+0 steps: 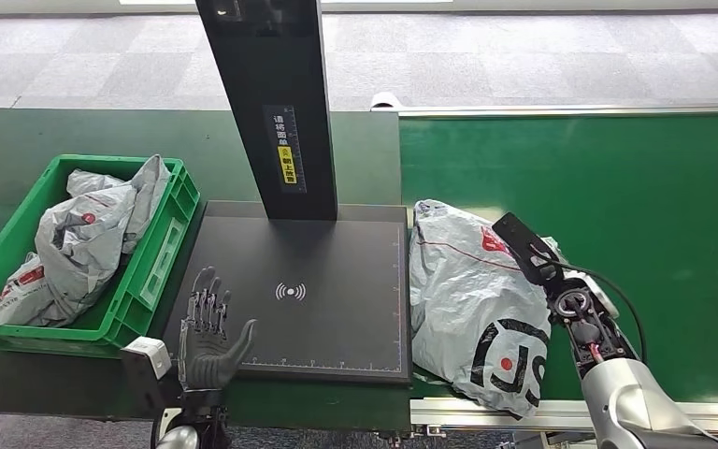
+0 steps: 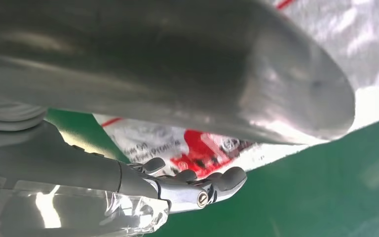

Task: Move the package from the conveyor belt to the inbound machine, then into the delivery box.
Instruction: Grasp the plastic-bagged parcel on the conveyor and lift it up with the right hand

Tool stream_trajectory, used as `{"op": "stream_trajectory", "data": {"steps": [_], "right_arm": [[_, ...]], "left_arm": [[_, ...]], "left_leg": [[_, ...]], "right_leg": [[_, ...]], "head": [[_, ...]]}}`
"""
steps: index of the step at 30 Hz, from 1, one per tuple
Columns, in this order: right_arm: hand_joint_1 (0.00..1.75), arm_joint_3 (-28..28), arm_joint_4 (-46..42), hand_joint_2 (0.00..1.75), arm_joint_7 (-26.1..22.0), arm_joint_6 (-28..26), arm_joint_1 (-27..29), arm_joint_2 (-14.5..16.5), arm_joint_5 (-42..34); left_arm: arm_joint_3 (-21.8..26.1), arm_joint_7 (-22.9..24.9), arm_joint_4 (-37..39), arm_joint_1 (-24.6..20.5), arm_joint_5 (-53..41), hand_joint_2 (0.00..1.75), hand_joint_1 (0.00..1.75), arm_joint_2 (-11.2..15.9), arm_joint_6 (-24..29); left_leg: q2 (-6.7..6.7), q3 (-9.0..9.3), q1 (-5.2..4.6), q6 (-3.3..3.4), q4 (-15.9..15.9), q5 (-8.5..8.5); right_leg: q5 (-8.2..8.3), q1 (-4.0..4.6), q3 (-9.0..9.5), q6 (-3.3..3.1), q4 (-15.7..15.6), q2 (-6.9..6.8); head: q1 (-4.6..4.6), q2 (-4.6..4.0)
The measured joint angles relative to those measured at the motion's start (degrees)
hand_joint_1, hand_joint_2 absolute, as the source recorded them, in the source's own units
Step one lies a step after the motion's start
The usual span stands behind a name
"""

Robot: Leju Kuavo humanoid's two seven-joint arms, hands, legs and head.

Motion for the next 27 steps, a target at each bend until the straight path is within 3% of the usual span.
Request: {"op": "stream_trajectory", "data": {"steps": [6,10,15,27], "right_arm": [[0.00,0.7,1.9,0.00,1.4,4.8,1.3,2.5,-0.7],[1.75,1.3,2.9,1.75,4.1,6.9,1.7,4.4,-0.8],[1.75,1.4,3.5,1.75,10.2,10.6,0.7,5.0,-2.0],[1.75,1.4,4.1,1.75,10.9,11.9,0.4,5.1,-2.5]], "left_arm": [[-0.9,0.5,1.3,-1.4,0.0,1.75,0.00,-0.1,-0.7],[-1.8,0.8,2.9,-2.7,0.0,1.75,0.00,-0.4,-1.4],[-2.3,1.7,4.4,-4.3,0.0,1.75,0.00,-0.5,-1.7],[-2.3,1.8,5.2,-5.0,0.0,1.75,0.00,-0.8,-1.9]], "left_leg": [[0.00,0.01,0.00,0.00,0.0,0.00],[0.03,0.05,0.00,0.00,0.0,0.00],[0.05,0.22,0.00,0.00,0.0,-0.01],[0.04,0.26,0.01,-0.01,0.0,-0.01]], "right_leg": [[0.00,0.00,0.00,0.00,0.0,0.00],[0.00,0.01,0.01,0.00,0.0,0.01],[-0.01,0.01,0.16,0.00,0.0,0.01],[-0.01,0.01,0.19,0.00,0.0,0.01]], "head": [[-0.01,0.00],[0.00,0.00],[0.01,0.00],[0.01,0.00]]}}
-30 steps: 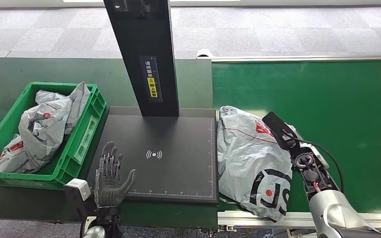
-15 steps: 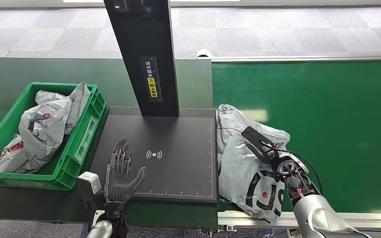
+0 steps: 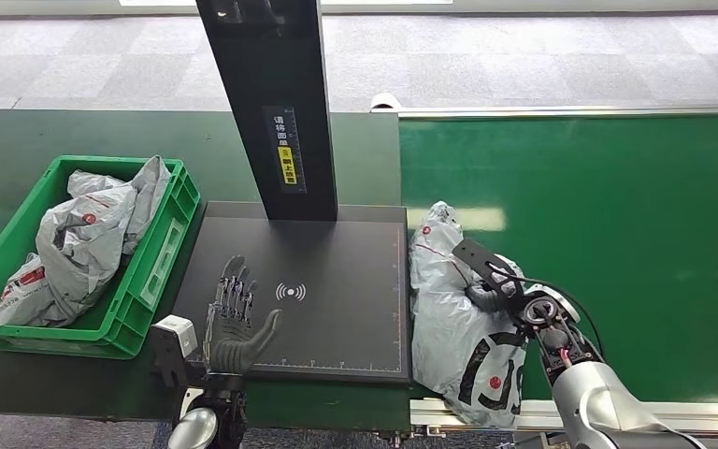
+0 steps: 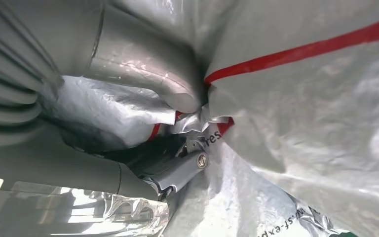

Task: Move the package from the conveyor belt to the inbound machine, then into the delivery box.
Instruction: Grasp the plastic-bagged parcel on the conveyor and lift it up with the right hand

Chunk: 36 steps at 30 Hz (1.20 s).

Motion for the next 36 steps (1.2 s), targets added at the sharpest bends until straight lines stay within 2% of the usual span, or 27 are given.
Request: {"op": "stream_trajectory", "data": {"steps": [19,21,24,26,29,34,36], "right_arm": [[1.75,-0.2,0.2,1.75,-3.3,-2.4,0.4,0.1,-1.4],[1.75,-0.6,0.1,1.75,-4.9,-4.5,0.4,0.2,-2.6],[1.75,-2.3,-2.4,1.75,-11.8,-11.3,1.2,0.4,-6.5],[1.75,-3.7,-7.9,1.75,-15.9,-15.8,2.5,0.2,-10.3],[1.75,-5.6,-22.6,1.75,-17.2,-20.8,6.4,-1.3,-16.6],[1.75,-11.7,-49.9,1.75,-21.2,-29.9,16.8,-4.5,-22.4],[1.75,-15.3,-59.4,1.75,-22.5,-31.3,21.3,-4.8,-23.4]], "left_arm": [[0.3,0.2,-0.2,1.1,-0.1,1.75,0.00,0.0,0.8],[0.4,0.2,-0.5,1.4,-0.1,1.75,0.00,0.0,1.4],[1.0,0.2,-2.1,2.9,-0.2,1.75,0.00,0.0,2.9],[1.5,0.1,-3.6,4.3,-0.2,1.75,0.00,0.1,3.5],[2.4,-0.6,-4.9,5.6,-0.2,1.75,0.00,0.2,3.5],[3.6,-1.6,-5.6,6.2,-0.9,1.75,0.00,0.3,2.1],[4.1,-1.7,-5.6,6.2,-1.1,1.75,0.00,0.3,1.6]], "left_leg": [[-0.01,-0.05,0.00,0.00,0.0,0.00],[-0.01,-0.09,0.00,0.00,0.0,0.00],[0.00,-0.15,-0.01,0.00,0.0,0.00],[-0.03,-0.17,-0.01,0.00,0.0,0.01],[-0.37,-0.25,-0.01,0.01,0.0,0.01],[-0.62,-0.40,-0.01,0.01,0.0,-0.04],[-0.58,-0.42,-0.01,-0.01,0.0,-0.10]], "right_leg": [[0.00,0.00,-0.01,0.00,0.0,-0.01],[0.00,0.00,-0.02,0.00,0.0,-0.01],[0.01,-0.01,-0.07,0.01,0.0,0.00],[0.01,-0.01,-0.14,0.01,0.0,-0.01],[-0.04,-0.02,-0.19,0.04,0.0,-0.23],[-0.13,-0.03,-0.20,0.08,0.0,-0.42],[-0.15,-0.03,-0.21,0.07,0.0,-0.41]], "head": [[0.00,0.00],[0.00,0.00],[0.00,0.00],[-0.01,0.00],[-0.01,0.00],[0.00,0.00],[-0.01,0.00]]}}
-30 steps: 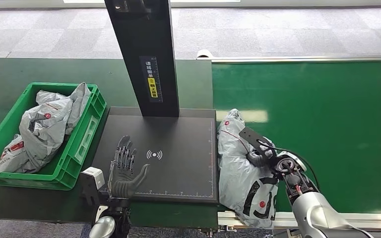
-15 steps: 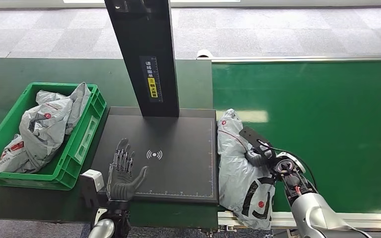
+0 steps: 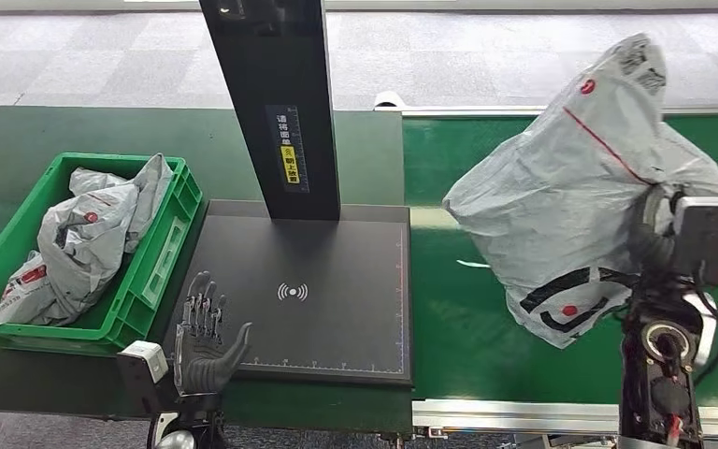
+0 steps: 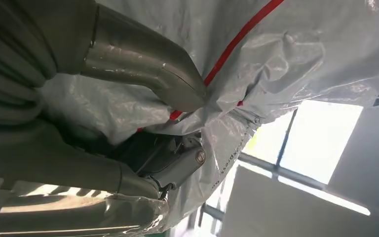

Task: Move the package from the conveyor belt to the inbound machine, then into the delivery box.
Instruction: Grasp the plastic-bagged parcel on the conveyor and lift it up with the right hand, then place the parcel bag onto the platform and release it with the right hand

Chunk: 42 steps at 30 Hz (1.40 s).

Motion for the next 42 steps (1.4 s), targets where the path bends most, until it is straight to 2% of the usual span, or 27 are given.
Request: {"op": "stream_trajectory", "data": {"steps": [3,6,13,16,20,24,26,30,35,42], "right_arm": [[1.75,-4.3,-9.7,1.75,-0.3,0.4,4.6,0.0,-0.6],[1.75,-6.8,-15.2,1.75,-0.8,0.8,7.2,0.0,-0.7],[1.75,-9.1,-20.5,1.75,-1.7,1.4,9.6,0.3,-1.2],[1.75,-8.6,-20.4,1.75,-0.6,5.1,9.3,0.4,-0.9],[1.75,-2.3,-14.2,1.75,2.8,13.5,5.9,0.8,1.4],[1.75,5.1,-6.8,1.75,2.9,14.7,3.2,1.8,0.6],[1.75,7.8,-3.5,1.75,4.0,17.8,1.9,2.6,-1.3],[1.75,15.3,6.5,1.75,4.7,23.8,-0.9,7.6,-2.7],[1.75,24.6,17.0,1.75,3.6,26.0,-2.8,14.7,-3.1],[1.75,32.0,23.2,1.75,4.1,27.5,-4.9,18.7,-3.1]], "left_arm": [[0.6,-0.1,-0.1,0.0,-0.3,1.75,0.00,-0.1,-0.6],[1.0,-0.1,-0.2,-0.1,-0.6,1.75,0.00,-0.3,-1.1],[1.5,-0.1,-0.4,-0.1,-1.1,1.75,0.00,-0.6,-1.3],[1.9,-0.2,-0.7,-0.1,-1.8,1.75,0.00,-0.9,-1.4],[3.1,-0.6,-1.7,-0.5,-2.7,1.75,0.00,-0.9,-0.7],[4.3,-0.7,-2.8,-1.1,-3.1,1.75,0.00,-0.9,-0.3],[4.9,-0.8,-3.5,-1.1,-3.5,1.75,0.00,-0.9,0.6],[7.0,-1.0,-5.2,-2.1,-4.3,1.75,0.00,-0.7,3.4],[11.0,-1.2,-7.3,-4.0,-4.9,1.75,0.00,0.1,6.0],[16.6,0.0,-13.8,-4.2,-5.8,1.75,0.00,0.1,6.2]], "left_leg": [[0.17,0.04,0.00,-0.02,0.0,-0.05],[0.23,0.10,0.00,-0.01,0.0,-0.04],[0.24,0.19,0.00,-0.02,0.0,-0.02],[0.29,0.13,0.00,-0.02,0.0,-0.02],[0.64,0.25,0.01,-0.02,-0.1,-0.02],[0.37,0.25,0.03,-0.01,-0.1,0.10],[0.44,0.22,0.05,-0.03,-0.1,0.09],[0.67,0.31,0.09,-0.07,-0.1,0.07],[0.59,0.26,0.22,-0.13,-0.1,0.11],[0.58,0.21,0.19,-0.16,-0.1,0.09]], "right_leg": [[-0.02,0.00,-0.01,-0.03,0.0,0.11],[-0.02,0.01,0.01,-0.04,0.0,0.15],[-0.01,0.01,0.11,-0.04,0.0,0.16],[-0.01,0.01,0.15,-0.04,0.0,0.20],[0.03,0.03,0.16,-0.07,0.0,0.50],[0.04,0.05,0.18,-0.09,0.0,0.31],[0.04,0.08,0.19,-0.09,0.1,0.36],[0.05,0.11,0.14,-0.11,0.1,0.59],[0.03,0.25,0.11,-0.13,0.1,0.53],[0.03,0.21,0.08,-0.13,0.1,0.51]], "head": [[-0.01,0.00],[0.00,0.00],[0.00,0.00],[0.01,0.00],[0.00,0.00],[-0.01,0.00],[0.02,0.00],[0.01,0.00],[0.01,0.00],[0.03,0.00]]}}
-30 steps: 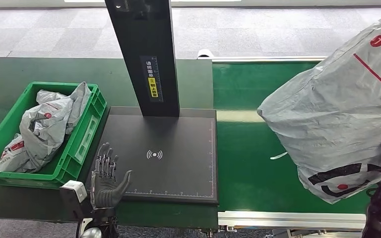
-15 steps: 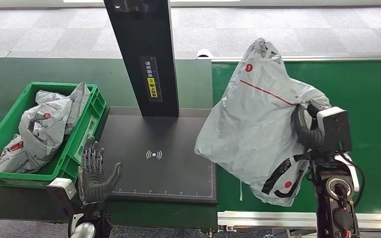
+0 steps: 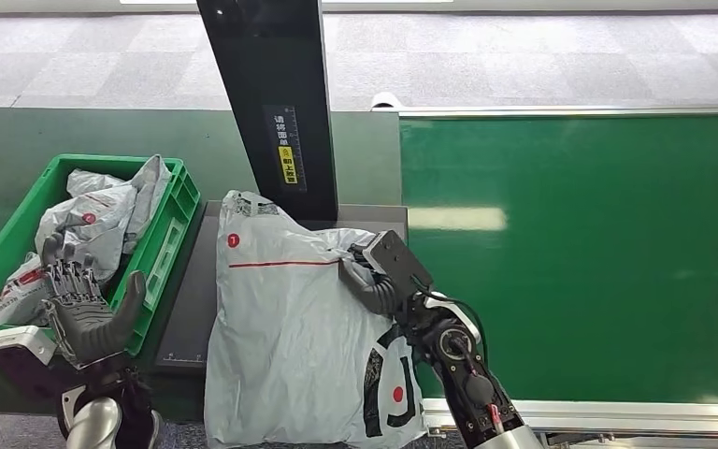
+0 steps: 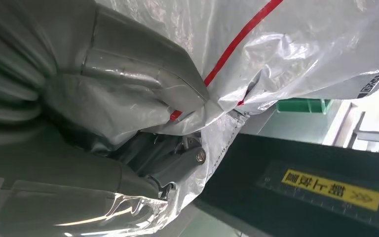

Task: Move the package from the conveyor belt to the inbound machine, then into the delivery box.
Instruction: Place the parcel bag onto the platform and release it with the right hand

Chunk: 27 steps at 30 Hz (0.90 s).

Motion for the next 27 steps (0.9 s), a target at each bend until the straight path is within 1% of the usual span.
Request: {"op": "stream_trajectory", "data": {"steps": [7,12,15,27], "right_arm": [[1.75,2.1,2.0,1.75,-0.2,0.0,-1.6,1.2,-0.3],[1.75,1.9,2.2,1.75,0.9,-5.4,-2.1,1.7,-0.5],[1.75,1.1,2.3,1.75,1.0,-7.2,-2.1,1.7,-0.8],[1.75,0.3,2.3,1.75,1.0,-7.7,-2.1,1.8,-0.9]], "left_arm": [[2.0,0.1,-2.3,0.1,-0.7,1.75,0.00,-0.3,-0.1],[2.6,0.0,-3.1,0.3,-0.9,1.75,0.00,-0.7,0.0],[2.9,0.0,-3.5,0.5,-1.0,1.75,0.00,-0.9,0.1],[3.5,0.0,-3.8,1.0,-1.0,1.75,0.00,-1.1,0.1]], "left_leg": [[0.01,0.02,-0.01,0.00,0.0,0.00],[0.01,0.03,0.00,0.00,0.0,0.00],[0.01,0.02,-0.01,0.00,0.0,0.00],[0.01,0.03,-0.01,0.00,0.0,0.00]], "right_leg": [[0.01,-0.02,0.00,0.00,0.0,0.00],[0.01,-0.01,0.00,0.00,0.0,0.00],[0.01,-0.01,0.00,0.00,0.0,0.00],[0.01,-0.01,0.00,0.00,0.0,0.00]], "head": [[-0.01,0.00],[0.00,0.00],[0.01,0.00],[0.01,0.00]]}}
